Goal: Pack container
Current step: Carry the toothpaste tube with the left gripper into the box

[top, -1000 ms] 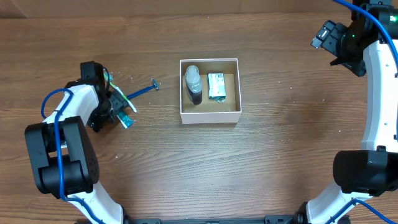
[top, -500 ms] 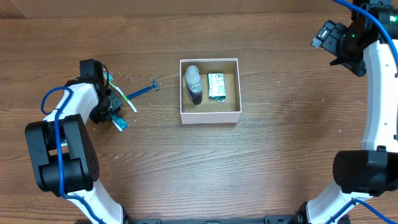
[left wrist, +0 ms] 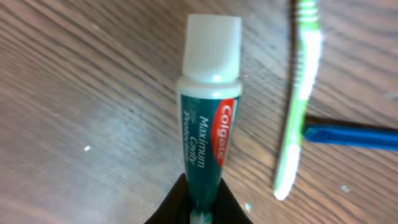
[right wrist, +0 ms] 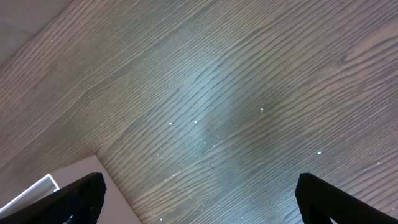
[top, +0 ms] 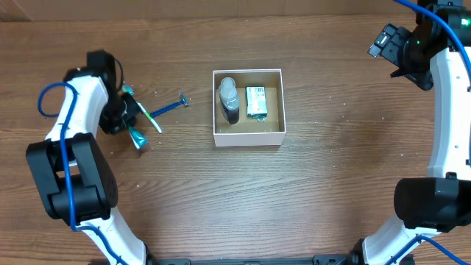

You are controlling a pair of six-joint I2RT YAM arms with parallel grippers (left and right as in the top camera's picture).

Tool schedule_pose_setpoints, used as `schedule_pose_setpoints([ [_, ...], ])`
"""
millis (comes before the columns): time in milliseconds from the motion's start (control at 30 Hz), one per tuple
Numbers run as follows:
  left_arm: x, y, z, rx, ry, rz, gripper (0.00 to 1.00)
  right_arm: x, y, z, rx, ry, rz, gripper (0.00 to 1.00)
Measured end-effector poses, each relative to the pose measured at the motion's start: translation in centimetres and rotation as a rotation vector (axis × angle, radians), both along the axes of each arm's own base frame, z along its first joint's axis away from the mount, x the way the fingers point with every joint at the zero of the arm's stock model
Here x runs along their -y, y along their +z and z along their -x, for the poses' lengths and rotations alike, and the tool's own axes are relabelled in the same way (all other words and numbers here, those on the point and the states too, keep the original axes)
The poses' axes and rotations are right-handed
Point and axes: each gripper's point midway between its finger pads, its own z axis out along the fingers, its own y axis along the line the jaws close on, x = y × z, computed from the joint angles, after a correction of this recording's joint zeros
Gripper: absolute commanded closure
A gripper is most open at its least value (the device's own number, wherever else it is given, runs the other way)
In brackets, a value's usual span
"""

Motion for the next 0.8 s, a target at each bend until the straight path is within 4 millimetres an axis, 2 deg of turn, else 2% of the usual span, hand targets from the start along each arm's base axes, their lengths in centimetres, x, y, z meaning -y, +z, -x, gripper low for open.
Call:
schedule_pose_setpoints([
  [200, 0.1, 6.1, -1.9, 0.052, -0.079, 0.007, 0.9, 0.0, 0.0, 0.0, 0.0, 0.0, 0.0, 0.0],
  [333, 1.5, 10.3, -3.8, 0.143, -0.216, 0.036, 0.92, 0.0, 0.0, 0.0, 0.0, 0.0, 0.0, 0.0],
  [367, 2.7, 11.9, -4.3, 0.175, -0.291, 0.043, 0.93, 0.0, 0.0, 0.0, 0.0, 0.0, 0.0, 0.0],
  [467, 5.9, 14.5, -5.0, 0.229, -0.445, 0.046, 0.93, 0.0, 0.0, 0.0, 0.0, 0.0, 0.0, 0.0],
  [533, 9.0, 16.1, -5.4, 0.268, -0.574, 0.042, 0.93, 0.0, 0.0, 0.0, 0.0, 0.0, 0.0, 0.0],
  [600, 13.6, 17.7, -5.4, 0.316, -0.764, 0.039, 0.93, 0.0, 0.0, 0.0, 0.0, 0.0, 0.0, 0.0],
  [667, 17.7, 18.2, -4.6, 0.33, -0.934, 0.042, 0.93, 0.0, 0.0, 0.0, 0.0, 0.0, 0.0, 0.0],
  [800, 23.4, 18.1, -2.4, 0.323, -1.196, 0.034, 0.88, 0.0, 0.0, 0.0, 0.0, 0.0, 0.0, 0.0],
])
